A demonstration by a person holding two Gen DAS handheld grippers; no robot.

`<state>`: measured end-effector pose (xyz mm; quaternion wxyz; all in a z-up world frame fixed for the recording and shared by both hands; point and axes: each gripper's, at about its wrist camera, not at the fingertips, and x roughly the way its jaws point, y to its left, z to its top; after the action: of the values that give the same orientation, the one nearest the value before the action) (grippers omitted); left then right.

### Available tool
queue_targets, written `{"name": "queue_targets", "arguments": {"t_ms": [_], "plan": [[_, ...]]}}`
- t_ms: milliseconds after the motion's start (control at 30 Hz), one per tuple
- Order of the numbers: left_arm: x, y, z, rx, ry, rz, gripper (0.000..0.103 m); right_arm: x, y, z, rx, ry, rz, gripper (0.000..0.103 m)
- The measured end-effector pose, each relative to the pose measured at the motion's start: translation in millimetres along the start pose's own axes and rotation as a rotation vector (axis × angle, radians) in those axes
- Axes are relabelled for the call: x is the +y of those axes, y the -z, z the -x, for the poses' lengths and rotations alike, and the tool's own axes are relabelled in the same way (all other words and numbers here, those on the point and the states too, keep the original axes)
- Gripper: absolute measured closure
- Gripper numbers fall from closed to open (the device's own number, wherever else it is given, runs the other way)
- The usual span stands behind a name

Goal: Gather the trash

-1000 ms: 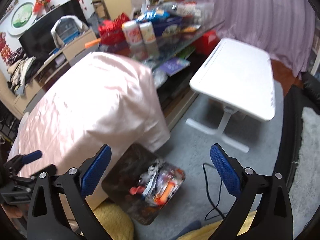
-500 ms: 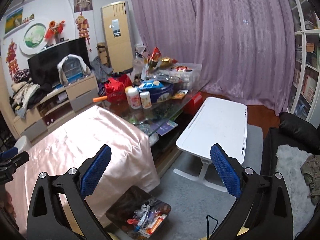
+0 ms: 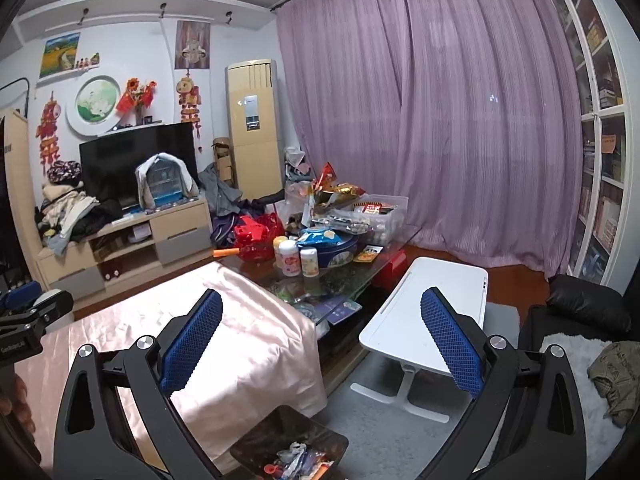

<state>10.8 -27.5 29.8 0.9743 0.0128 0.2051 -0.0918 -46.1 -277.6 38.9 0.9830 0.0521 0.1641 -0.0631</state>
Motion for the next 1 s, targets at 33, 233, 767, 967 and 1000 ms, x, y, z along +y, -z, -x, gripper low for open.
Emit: {"name": "queue_targets", "arguments": {"t_ms": [33,233,767,967,1000], "plan": [[-0.6,0.6,1.0,-0.002,0.002,-0.002,0.008,2.1,1.0,0.4,0.003,-0.003,0.004,0.003],[0.4,5.8,5.6,-0.004,0.012,-0.001,0.008,10.3,5.1,3.8,0.013,-0.010,0.016,0.003],[2.9,8.5,7.3,-0.008,0.010,0.006,0.008,15.6,5.7,7.3,0.010,-0.009,0.022,0.003],[3.8,8.8,10.7,-0.008,0.012,0.003,0.008,16.0,5.3,7.3,0.008,-0.011,0.023,0.003],[3.6,9.0,10.7,-0.008,0.011,0.003,0.008,16.1,5.0,6.8,0.009,-0.012,0.023,0.003]]}}
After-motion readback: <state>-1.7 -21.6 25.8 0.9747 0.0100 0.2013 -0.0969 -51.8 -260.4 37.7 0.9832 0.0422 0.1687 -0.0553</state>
